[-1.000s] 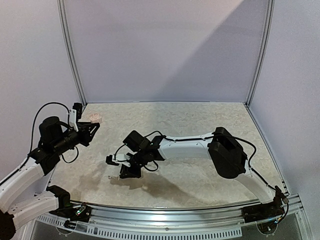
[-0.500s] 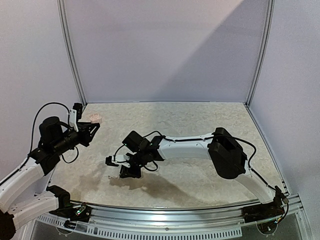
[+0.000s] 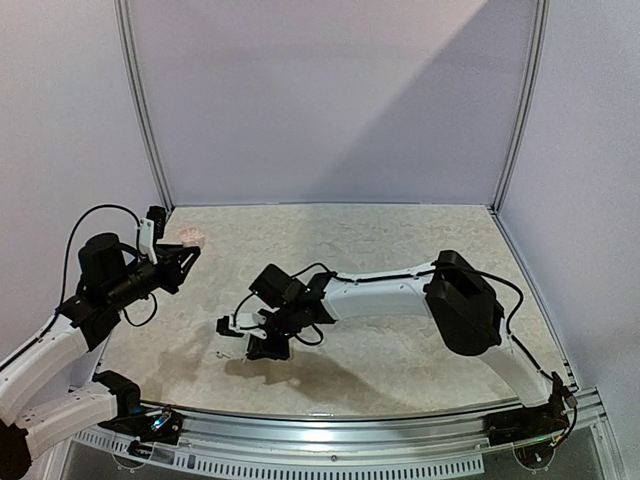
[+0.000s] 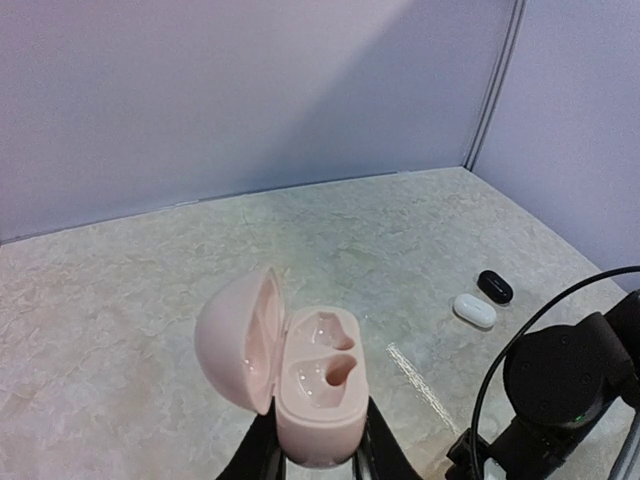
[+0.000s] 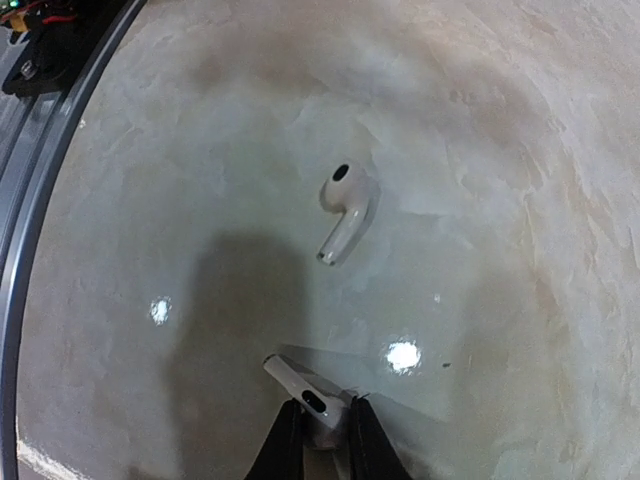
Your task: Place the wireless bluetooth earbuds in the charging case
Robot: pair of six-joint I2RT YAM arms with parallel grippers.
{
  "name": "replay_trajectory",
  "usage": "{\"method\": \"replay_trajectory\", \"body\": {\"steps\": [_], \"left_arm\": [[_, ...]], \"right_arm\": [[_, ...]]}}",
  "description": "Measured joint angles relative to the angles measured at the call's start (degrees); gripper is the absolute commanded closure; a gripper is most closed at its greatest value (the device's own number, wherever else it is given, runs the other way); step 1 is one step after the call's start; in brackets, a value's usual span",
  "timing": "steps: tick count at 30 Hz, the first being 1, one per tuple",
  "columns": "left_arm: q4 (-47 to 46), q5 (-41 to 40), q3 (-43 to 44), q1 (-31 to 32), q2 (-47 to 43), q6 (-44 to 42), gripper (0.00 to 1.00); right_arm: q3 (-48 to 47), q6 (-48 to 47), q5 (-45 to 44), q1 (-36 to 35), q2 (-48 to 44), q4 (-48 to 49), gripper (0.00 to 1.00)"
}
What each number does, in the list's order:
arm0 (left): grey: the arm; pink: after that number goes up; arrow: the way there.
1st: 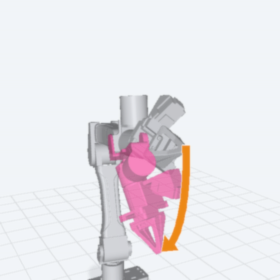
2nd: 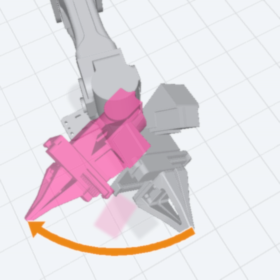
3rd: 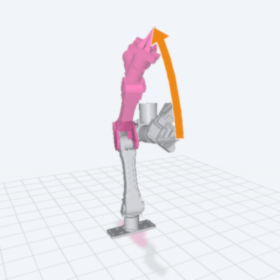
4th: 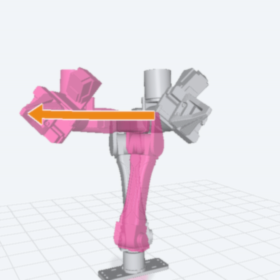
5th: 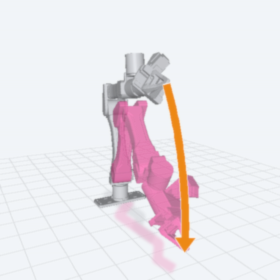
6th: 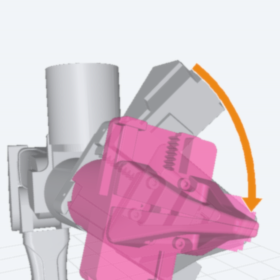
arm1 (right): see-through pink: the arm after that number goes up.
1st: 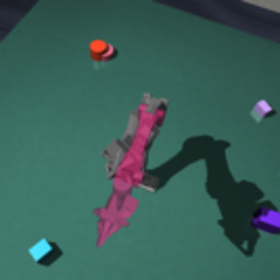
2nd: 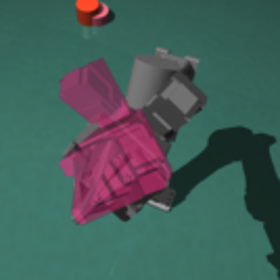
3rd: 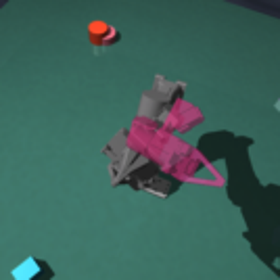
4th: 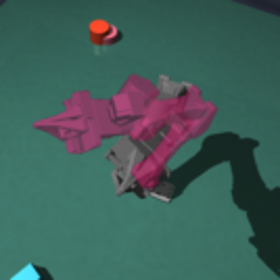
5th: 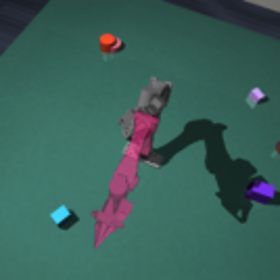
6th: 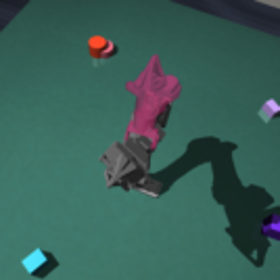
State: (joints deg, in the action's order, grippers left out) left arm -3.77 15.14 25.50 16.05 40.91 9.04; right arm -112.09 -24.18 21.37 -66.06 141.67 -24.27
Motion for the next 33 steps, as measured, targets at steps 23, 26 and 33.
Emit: {"method": "replay_trajectory", "body": {"steps": [23,26,33], "left_arm": [[-0.07,7.85,0.00,0.37,0.26,-5.44,1.00],[-0.09,8.26,-0.04,0.52,0.39,-5.86,1.00],[-0.15,8.50,-0.04,0.63,0.39,-6.08,1.00]], "right_arm": [[12.68,10.54,-3.48,3.23,-15.54,-45.77,0.96],[13.05,11.52,-1.90,3.17,-15.54,-49.35,0.96],[10.78,11.72,-0.81,3.19,-12.00,-52.35,0.96]]}}
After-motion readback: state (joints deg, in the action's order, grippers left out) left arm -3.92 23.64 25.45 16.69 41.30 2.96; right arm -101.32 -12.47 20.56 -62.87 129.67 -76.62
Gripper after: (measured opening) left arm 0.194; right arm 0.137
